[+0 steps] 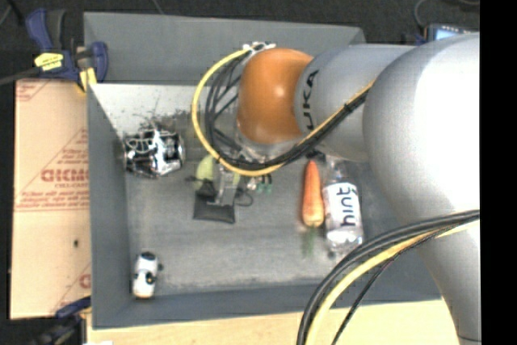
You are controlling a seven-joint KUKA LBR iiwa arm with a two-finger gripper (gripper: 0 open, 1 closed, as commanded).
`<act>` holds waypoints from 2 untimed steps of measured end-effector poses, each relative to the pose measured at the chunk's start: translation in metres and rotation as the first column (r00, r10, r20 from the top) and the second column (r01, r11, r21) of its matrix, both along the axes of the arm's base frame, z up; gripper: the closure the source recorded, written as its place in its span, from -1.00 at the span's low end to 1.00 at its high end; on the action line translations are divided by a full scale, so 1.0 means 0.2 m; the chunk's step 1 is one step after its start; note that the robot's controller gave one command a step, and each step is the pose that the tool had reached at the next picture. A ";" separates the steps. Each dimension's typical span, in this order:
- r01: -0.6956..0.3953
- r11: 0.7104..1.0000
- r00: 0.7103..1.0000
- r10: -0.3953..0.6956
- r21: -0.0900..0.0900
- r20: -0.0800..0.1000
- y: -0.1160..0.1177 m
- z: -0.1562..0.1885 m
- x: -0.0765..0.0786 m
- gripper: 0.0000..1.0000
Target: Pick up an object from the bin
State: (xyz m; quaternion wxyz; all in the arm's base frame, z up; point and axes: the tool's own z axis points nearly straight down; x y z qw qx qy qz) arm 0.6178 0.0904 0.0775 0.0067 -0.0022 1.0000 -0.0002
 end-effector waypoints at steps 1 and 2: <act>0.000 1.000 1.000 0.000 0.000 0.000 0.00 0.00 0.00 1.00; -0.006 1.000 1.000 0.006 -0.001 -0.006 -0.03 0.17 0.02 1.00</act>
Offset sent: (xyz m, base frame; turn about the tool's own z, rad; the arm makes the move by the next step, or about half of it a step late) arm 0.0099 -0.0093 0.0713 -0.0100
